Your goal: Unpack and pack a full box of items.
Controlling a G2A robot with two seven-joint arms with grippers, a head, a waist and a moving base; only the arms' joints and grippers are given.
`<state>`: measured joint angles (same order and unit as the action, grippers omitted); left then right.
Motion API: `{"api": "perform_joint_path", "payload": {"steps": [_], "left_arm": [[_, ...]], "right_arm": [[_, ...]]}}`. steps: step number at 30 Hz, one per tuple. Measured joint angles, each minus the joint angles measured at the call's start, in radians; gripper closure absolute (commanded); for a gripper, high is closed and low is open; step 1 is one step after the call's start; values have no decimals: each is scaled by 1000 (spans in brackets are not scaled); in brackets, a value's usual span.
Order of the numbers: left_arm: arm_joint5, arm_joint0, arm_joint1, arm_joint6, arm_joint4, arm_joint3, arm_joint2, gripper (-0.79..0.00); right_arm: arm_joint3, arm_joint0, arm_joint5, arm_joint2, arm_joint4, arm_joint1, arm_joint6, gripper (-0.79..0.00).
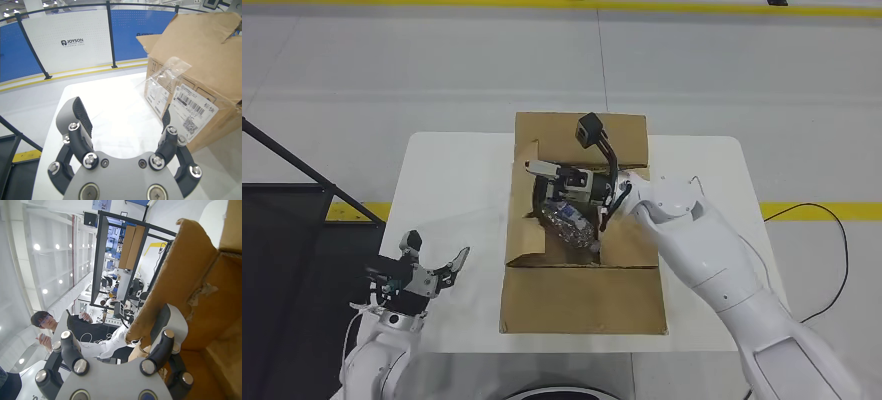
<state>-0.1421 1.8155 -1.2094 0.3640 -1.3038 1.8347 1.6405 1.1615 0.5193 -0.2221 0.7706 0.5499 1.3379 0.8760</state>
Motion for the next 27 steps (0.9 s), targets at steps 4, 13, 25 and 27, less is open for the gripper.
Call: {"api": "perform_joint_path", "payload": {"steps": [4, 13, 25, 27], "left_arm": [[5, 31, 0, 27, 47, -2, 51, -785], [7, 78, -2, 68, 122, -15, 144, -785], [-17, 98, -6, 82, 150, -33, 189, -785], [-19, 99, -7, 82, 152, -31, 193, -785]], "right_arm": [[-25, -37, -21, -54, -10, 35, -42, -785], [-157, -119, -55, -165, 37, 132, -76, -785], [-334, -190, -72, -254, 38, 248, -65, -785], [-361, -196, -71, -259, 38, 263, -57, -785]]}}
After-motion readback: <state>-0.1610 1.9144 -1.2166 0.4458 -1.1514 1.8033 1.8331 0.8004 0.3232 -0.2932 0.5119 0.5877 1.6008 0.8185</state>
